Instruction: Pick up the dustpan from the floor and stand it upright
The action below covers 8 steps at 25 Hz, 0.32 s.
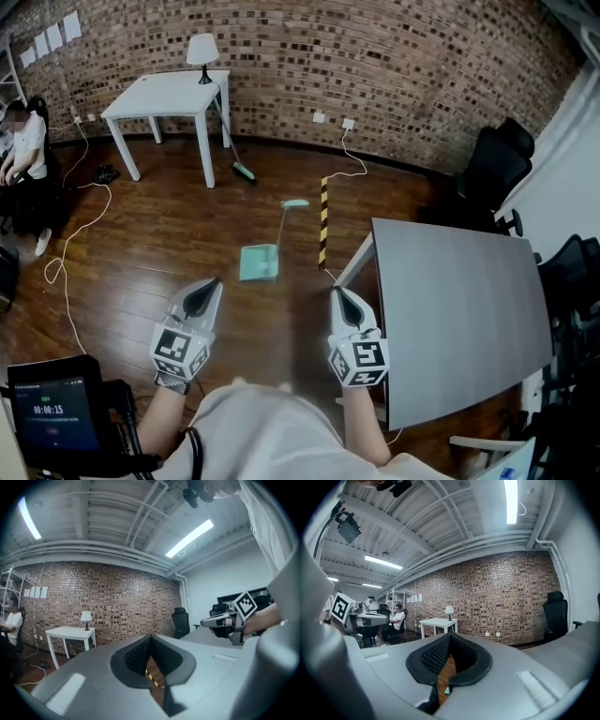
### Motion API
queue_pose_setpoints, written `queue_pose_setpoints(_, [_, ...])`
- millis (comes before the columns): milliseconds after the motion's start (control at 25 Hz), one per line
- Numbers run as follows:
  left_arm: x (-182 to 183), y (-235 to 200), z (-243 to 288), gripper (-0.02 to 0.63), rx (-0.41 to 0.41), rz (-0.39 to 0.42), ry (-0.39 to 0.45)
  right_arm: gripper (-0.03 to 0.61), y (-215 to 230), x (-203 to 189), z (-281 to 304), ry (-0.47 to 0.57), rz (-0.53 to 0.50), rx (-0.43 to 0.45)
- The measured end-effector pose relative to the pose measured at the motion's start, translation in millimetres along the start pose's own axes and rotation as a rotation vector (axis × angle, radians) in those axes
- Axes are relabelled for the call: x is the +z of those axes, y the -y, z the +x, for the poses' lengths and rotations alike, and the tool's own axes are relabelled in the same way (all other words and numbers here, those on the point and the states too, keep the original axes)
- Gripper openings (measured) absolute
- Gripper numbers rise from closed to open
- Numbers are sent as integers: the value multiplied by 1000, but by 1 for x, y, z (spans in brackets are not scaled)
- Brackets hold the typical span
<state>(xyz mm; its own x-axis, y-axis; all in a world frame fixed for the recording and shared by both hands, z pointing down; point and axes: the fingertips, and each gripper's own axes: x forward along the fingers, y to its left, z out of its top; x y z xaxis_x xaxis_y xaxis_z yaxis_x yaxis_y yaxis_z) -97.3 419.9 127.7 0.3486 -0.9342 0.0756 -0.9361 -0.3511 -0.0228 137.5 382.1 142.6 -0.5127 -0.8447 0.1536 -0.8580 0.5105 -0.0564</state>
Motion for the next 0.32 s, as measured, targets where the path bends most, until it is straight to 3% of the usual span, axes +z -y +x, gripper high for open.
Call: queue_pose_setpoints(320, [0,-3,2,1,0,-8,-1,11,2,2,3,-8,-14,-9])
